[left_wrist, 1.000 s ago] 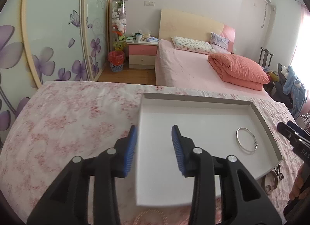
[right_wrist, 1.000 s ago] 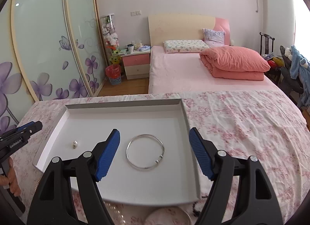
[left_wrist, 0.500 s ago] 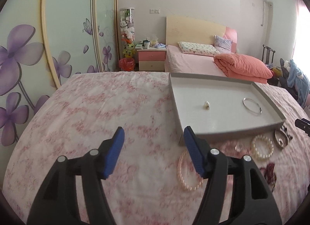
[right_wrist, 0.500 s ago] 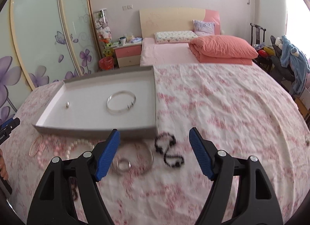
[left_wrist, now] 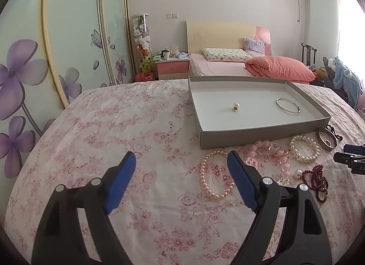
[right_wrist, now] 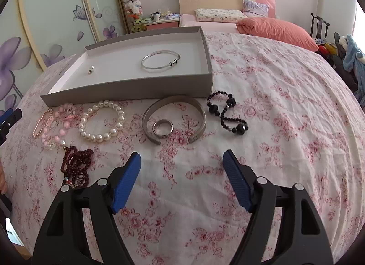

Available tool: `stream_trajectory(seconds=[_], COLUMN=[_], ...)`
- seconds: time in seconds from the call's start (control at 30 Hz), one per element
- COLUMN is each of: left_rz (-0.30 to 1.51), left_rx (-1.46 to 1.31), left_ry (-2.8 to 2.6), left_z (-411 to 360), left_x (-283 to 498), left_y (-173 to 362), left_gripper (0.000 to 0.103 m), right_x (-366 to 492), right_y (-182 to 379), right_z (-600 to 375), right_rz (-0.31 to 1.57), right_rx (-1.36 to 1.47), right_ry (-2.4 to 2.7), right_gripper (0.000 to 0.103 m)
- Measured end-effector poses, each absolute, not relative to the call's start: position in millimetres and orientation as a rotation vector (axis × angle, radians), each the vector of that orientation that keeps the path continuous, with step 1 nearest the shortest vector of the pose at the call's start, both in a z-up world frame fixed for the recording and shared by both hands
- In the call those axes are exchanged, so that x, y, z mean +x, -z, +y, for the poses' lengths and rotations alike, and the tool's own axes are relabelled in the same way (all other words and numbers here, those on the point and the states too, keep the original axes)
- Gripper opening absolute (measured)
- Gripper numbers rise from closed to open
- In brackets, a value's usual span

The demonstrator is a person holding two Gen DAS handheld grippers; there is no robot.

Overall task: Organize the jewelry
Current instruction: 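Withdraw both tools from the tray back toward the jewelry row, then grasp the pink pearl bracelet with the left tool while the right tool grasps the wide silver cuff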

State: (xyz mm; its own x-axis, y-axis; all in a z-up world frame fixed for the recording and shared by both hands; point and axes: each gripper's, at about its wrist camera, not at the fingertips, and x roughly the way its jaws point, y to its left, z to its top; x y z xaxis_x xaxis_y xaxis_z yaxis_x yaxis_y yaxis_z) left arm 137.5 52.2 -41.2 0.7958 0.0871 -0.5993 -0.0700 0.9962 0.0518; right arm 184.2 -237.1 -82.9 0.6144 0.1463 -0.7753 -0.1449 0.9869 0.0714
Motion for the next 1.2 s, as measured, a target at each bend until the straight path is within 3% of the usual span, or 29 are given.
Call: stream_trajectory(seconds=[0.47,0.53,0.73,1.0,1.2], left_rz=[0.663,0.664,0.672,0.785,0.838], left_rx=[0.028,0.030,0.052,0.135,0.059], left_ry=[-0.082,-0.081,-0.064,-0.027,-0.016], left_z=[53,52,48,25,31], left_x=[140,140,142,157,165], left_y=[45,45,47,61,66], left_gripper=[0.082,0.082,0.086,0.086,0.073], right_x=[221,222,220,220,220], right_y=[84,83,83,83,83], right_z=[-215,-216,-217,-217,-217], right_rz=[0.901,0.895,0.892,0.893,0.893], right_rx=[-0.042,-0.039,-0.037,-0.036,-0.037], right_ry=[-0.135,-0.130,-0.133,-0.134,-0.134], right_gripper=[0.076,0.068,0.069,0.069,0.069])
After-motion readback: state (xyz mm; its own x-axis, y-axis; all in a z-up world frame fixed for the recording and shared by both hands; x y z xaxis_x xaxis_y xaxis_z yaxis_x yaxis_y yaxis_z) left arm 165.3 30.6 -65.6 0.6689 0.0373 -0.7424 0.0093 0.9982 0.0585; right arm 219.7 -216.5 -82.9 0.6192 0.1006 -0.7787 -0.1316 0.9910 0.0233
